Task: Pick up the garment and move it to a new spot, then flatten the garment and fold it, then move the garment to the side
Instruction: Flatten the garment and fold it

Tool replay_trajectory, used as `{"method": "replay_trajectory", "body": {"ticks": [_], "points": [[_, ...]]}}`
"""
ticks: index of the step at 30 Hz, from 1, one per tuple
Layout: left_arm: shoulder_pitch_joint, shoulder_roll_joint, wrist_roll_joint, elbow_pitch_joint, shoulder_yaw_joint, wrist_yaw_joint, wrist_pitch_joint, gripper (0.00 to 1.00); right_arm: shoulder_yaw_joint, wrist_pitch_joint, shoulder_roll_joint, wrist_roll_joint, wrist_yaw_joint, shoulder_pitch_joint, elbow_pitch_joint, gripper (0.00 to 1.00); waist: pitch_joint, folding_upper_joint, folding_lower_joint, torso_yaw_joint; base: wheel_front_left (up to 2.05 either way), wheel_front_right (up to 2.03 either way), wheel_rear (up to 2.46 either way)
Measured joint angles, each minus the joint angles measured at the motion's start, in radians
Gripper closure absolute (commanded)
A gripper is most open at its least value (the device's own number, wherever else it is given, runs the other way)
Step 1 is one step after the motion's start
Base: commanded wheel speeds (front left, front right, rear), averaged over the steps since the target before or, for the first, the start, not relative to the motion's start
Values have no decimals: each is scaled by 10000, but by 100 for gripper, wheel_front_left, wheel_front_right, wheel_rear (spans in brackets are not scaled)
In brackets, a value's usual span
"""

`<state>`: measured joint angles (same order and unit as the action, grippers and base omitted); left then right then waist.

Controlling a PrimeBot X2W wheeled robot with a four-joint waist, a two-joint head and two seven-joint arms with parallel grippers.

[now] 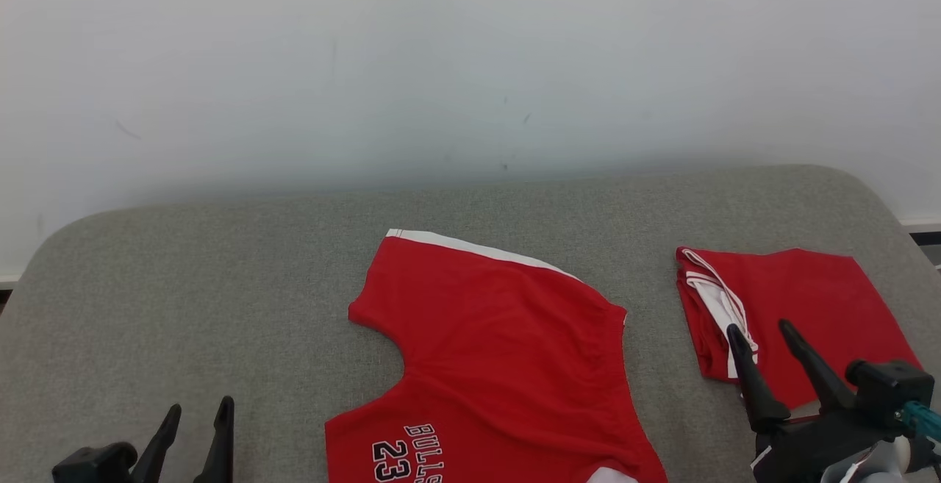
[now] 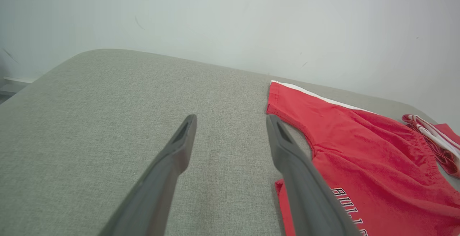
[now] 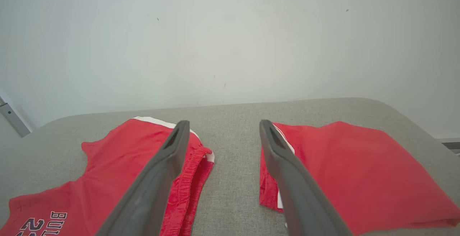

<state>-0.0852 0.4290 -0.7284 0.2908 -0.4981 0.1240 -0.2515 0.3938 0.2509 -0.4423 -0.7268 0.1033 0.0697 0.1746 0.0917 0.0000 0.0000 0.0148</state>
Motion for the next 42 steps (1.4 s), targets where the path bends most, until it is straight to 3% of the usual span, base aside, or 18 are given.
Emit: {"method": "replay_trajectory", "body": {"ticks": [17,42], "points": [[624,-504,1087,-433,1306,0,0,0,-1367,17,190,779,125,-676,-257,0,-95,0,0,10,0,0,0],[1030,-349,2744,-895,890,0,199,0,-1197,17,293,1392,25,-827,111,0,-153,1,0,105,0,0,0]]}}
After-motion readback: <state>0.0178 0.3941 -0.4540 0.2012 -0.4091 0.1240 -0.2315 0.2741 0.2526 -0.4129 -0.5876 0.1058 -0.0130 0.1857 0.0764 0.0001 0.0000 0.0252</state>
